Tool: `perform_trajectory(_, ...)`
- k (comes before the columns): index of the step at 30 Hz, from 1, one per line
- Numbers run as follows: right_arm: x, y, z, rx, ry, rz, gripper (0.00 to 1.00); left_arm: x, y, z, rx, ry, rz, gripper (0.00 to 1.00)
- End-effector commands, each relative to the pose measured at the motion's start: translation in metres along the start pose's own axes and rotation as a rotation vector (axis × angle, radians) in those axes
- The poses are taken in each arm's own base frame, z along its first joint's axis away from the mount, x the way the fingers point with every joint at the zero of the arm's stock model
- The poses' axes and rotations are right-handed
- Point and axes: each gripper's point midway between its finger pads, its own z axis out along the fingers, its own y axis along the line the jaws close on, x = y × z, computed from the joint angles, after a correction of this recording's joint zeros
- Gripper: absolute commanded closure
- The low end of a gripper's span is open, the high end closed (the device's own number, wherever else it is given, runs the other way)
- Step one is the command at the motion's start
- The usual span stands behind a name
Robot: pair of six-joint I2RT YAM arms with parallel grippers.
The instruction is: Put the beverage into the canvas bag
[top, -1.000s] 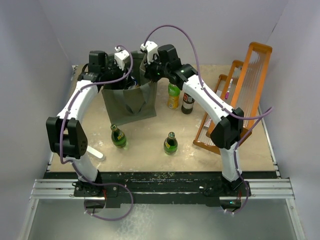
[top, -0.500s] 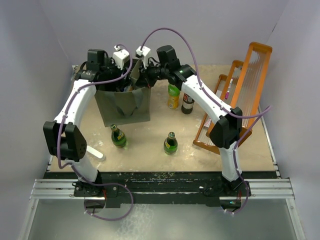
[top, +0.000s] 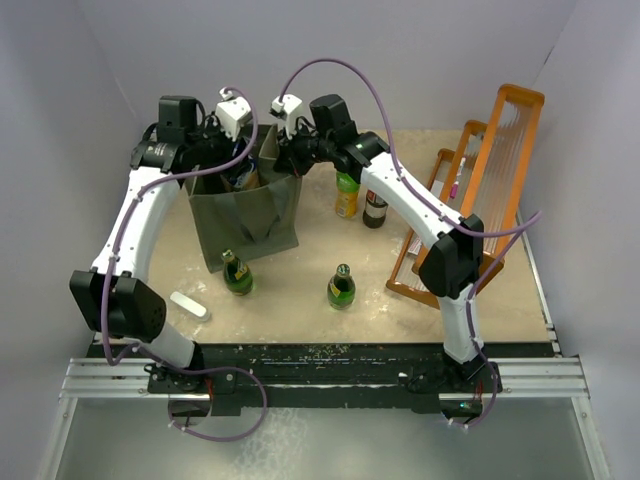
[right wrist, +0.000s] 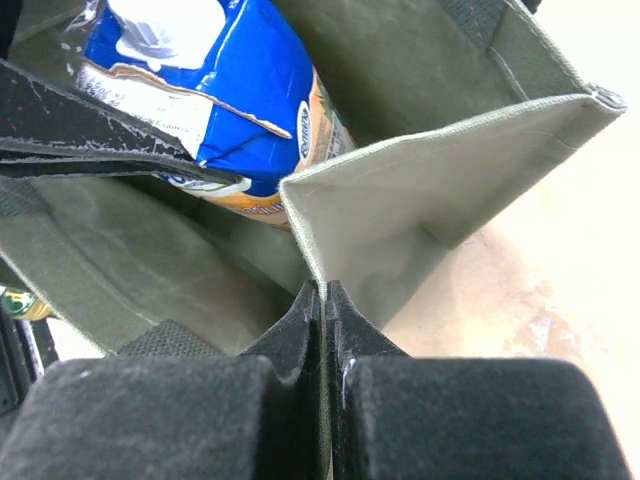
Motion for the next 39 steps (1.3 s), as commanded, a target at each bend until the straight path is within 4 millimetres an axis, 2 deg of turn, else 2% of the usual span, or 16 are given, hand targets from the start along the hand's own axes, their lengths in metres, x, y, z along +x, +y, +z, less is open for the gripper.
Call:
perform_trajectory(1,-0.021,-0.008,-0.022,0.107,-0.040,-0.013,1.00,-0.118,0.025,-0.039,-0.108,-0.386,0.258,1.00)
perform_trajectory(8,-0.013,0.000,-0.019,0.046,-0.023,-0.037,1.00,-0.122,0.045,-0.023,-0.138,-0.423,0.238,1.00)
perform_trajectory(15,-0.027,0.011,-0.023,-0.002,-0.062,-0.059,1.00,-0.110,0.058,0.003,-0.164,-0.436,0.077,1.00)
perform_trajectory(18,-0.031,0.007,-0.026,0.020,-0.076,-0.056,1.00,-0.098,0.057,0.011,-0.166,-0.438,0.053,1.00)
perform_trajectory(24,-0.031,-0.023,-0.030,0.201,-0.064,-0.032,1.00,-0.081,0.048,0.013,-0.164,-0.457,0.059,1.00)
perform_trajectory(26,-0.026,-0.026,-0.029,0.217,-0.050,-0.024,0.99,-0.077,0.046,0.014,-0.158,-0.461,0.043,1.00)
perform_trajectory(31,-0.015,-0.019,-0.023,0.167,-0.033,-0.005,0.94,-0.071,0.040,0.021,-0.125,-0.468,-0.039,1.00)
perform_trajectory(39,-0.018,0.004,-0.024,0.050,-0.050,0.009,0.94,-0.087,0.038,0.016,-0.101,-0.541,-0.128,1.00)
